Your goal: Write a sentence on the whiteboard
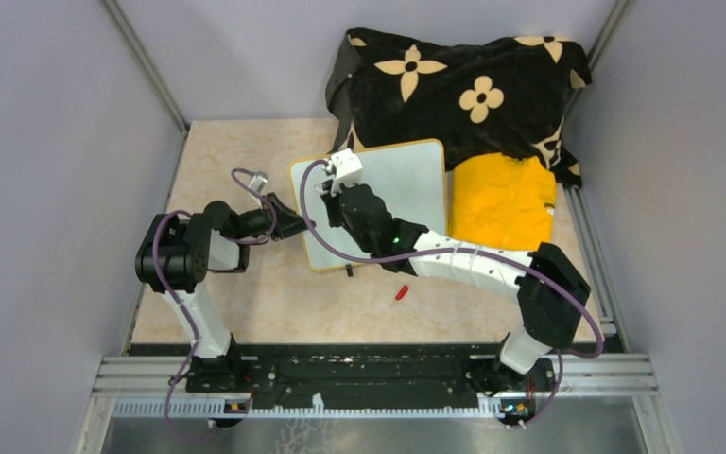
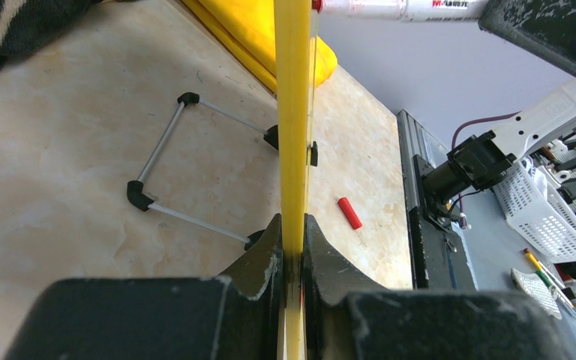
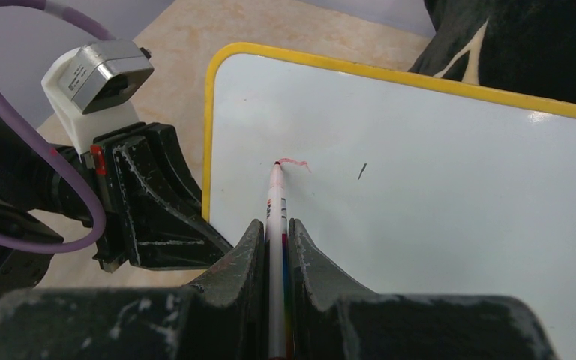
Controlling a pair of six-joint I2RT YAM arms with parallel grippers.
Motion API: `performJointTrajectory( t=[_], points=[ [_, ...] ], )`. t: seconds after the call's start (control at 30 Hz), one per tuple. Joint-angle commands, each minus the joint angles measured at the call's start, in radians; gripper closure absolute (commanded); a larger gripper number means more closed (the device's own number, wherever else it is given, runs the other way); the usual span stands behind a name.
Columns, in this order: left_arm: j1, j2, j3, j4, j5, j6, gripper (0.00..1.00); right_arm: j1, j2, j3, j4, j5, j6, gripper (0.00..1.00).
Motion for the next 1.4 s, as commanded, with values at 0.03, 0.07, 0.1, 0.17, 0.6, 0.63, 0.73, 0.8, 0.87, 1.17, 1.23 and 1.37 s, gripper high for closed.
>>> performJointTrajectory(
  t=[0.03, 0.07, 0.1, 0.17, 0.6, 0.63, 0.73, 0.8, 0.87, 1.17, 1.23, 1.37],
  points=[
    [-0.003, 0.011, 0.006, 0.036, 0.008, 0.037, 1.0, 0.001, 0.017, 0.044, -0.024, -0.024, 0.014, 1.0],
    [-0.003, 0.012, 0.007, 0.036, 0.008, 0.038, 1.0, 0.001, 0.018, 0.045, -0.028, -0.026, 0.014, 1.0],
    [-0.002, 0.011, 0.007, 0.035, 0.01, 0.038, 1.0, 0.001, 0.017, 0.043, -0.033, -0.029, 0.014, 1.0],
    [-0.002, 0.012, 0.007, 0.034, 0.008, 0.038, 1.0, 0.001, 0.017, 0.041, -0.043, -0.031, 0.014, 1.0],
    [-0.003, 0.012, 0.007, 0.021, 0.007, 0.046, 1.0, -0.014, -0.026, -0.008, -0.089, 0.087, 0.045, 1.0],
    [-0.003, 0.012, 0.008, 0.02, 0.007, 0.046, 1.0, -0.016, -0.028, -0.01, -0.092, 0.091, 0.047, 1.0],
    [-0.002, 0.012, 0.007, 0.018, 0.007, 0.049, 1.0, -0.022, -0.039, -0.021, -0.093, 0.099, 0.053, 1.0],
    [-0.002, 0.011, 0.008, 0.016, 0.007, 0.049, 1.0, -0.024, -0.047, -0.032, -0.088, 0.106, 0.056, 1.0],
    [-0.003, 0.012, 0.009, 0.012, 0.007, 0.05, 1.0, -0.023, -0.053, -0.042, -0.087, 0.109, 0.058, 1.0],
    [-0.003, 0.01, 0.008, 0.009, 0.007, 0.051, 1.0, -0.023, -0.068, -0.07, -0.089, 0.077, 0.06, 1.0],
    [-0.003, 0.008, 0.007, 0.008, 0.007, 0.052, 1.0, -0.023, -0.062, -0.071, -0.091, 0.053, 0.06, 1.0],
    [-0.003, 0.008, 0.008, 0.006, 0.007, 0.052, 1.0, -0.023, -0.05, -0.061, -0.094, 0.006, 0.069, 1.0]
  ],
)
